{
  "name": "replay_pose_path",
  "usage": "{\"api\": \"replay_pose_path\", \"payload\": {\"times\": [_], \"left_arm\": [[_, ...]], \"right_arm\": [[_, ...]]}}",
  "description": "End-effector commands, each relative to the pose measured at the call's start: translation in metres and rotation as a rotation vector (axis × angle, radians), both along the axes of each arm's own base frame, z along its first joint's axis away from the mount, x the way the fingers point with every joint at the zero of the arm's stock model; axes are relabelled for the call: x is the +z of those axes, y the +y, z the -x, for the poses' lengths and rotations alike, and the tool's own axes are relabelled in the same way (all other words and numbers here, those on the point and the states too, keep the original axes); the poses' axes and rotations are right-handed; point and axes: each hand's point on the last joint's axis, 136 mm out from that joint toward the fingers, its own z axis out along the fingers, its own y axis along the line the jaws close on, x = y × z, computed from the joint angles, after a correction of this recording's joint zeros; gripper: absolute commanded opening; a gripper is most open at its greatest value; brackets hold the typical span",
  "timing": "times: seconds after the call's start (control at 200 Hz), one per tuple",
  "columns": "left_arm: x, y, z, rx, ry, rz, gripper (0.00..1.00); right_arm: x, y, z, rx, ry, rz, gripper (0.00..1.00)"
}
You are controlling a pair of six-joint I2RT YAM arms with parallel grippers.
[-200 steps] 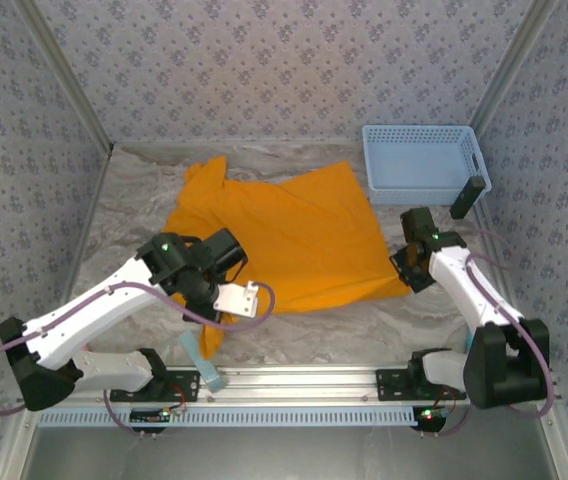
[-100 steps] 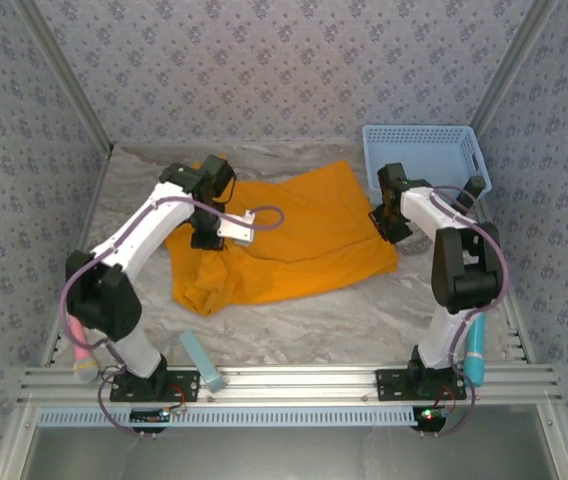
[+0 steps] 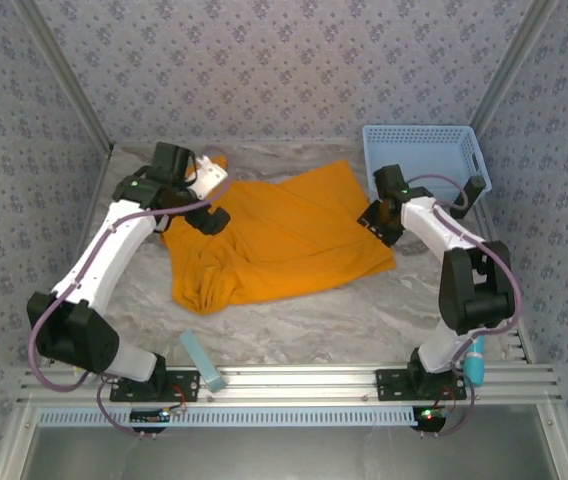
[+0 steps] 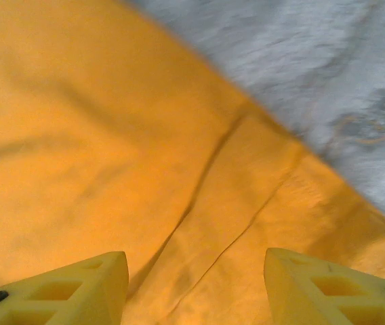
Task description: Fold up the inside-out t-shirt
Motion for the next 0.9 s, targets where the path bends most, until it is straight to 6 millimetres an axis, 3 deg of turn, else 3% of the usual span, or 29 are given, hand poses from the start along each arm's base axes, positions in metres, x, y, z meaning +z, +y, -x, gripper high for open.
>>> {"api": "replay_pose_path", "payload": {"times": [0.0,0.1,0.215,0.285,0.345,0.36,0.42,0.565,0.62,0.64,0.7,0.77,0.9], "left_arm": [[-0.052,0.010,0.023,0.488,0.399,0.333,1.00],[-0.086,0.034,0.042,0.706,0.543,0.346,1.00],[-0.102,0.045,0.059,0.838,0.615,0.385,0.96],[-0.108,0.044,0.065,0.882,0.643,0.440,0.86],[-0.114,0.039,0.069,0.912,0.675,0.487,0.73],[-0.117,0.038,0.070,0.919,0.686,0.493,0.72],[-0.128,0.038,0.078,0.973,0.737,0.499,0.66],[-0.156,0.033,0.094,1.086,0.835,0.544,0.63],[-0.165,0.034,0.098,1.131,0.857,0.540,0.66],[-0.167,0.034,0.100,1.142,0.862,0.538,0.68],[-0.172,0.036,0.099,1.165,0.864,0.534,0.74],[-0.174,0.039,0.096,1.198,0.858,0.522,0.74],[-0.176,0.042,0.091,1.266,0.839,0.544,0.60]], "right_arm": [[0.001,0.050,0.019,0.390,-0.057,0.093,0.57],[0.009,0.114,0.033,0.655,-0.163,0.061,0.55],[0.021,0.180,0.056,0.928,-0.302,0.022,0.54],[0.029,0.211,0.065,1.045,-0.368,0.046,0.54],[0.027,0.223,0.069,1.083,-0.370,0.089,0.54],[0.037,0.229,0.065,1.077,-0.398,0.093,0.55],[0.041,0.236,0.064,1.076,-0.418,0.089,0.55],[0.047,0.234,0.066,1.082,-0.443,0.072,0.54],[0.050,0.230,0.064,1.076,-0.449,0.086,0.54],[0.038,0.224,0.069,1.080,-0.418,0.096,0.54],[0.038,0.220,0.068,1.077,-0.419,0.100,0.54],[0.040,0.217,0.068,1.072,-0.422,0.100,0.55],[0.045,0.215,0.068,1.068,-0.433,0.098,0.54]]}}
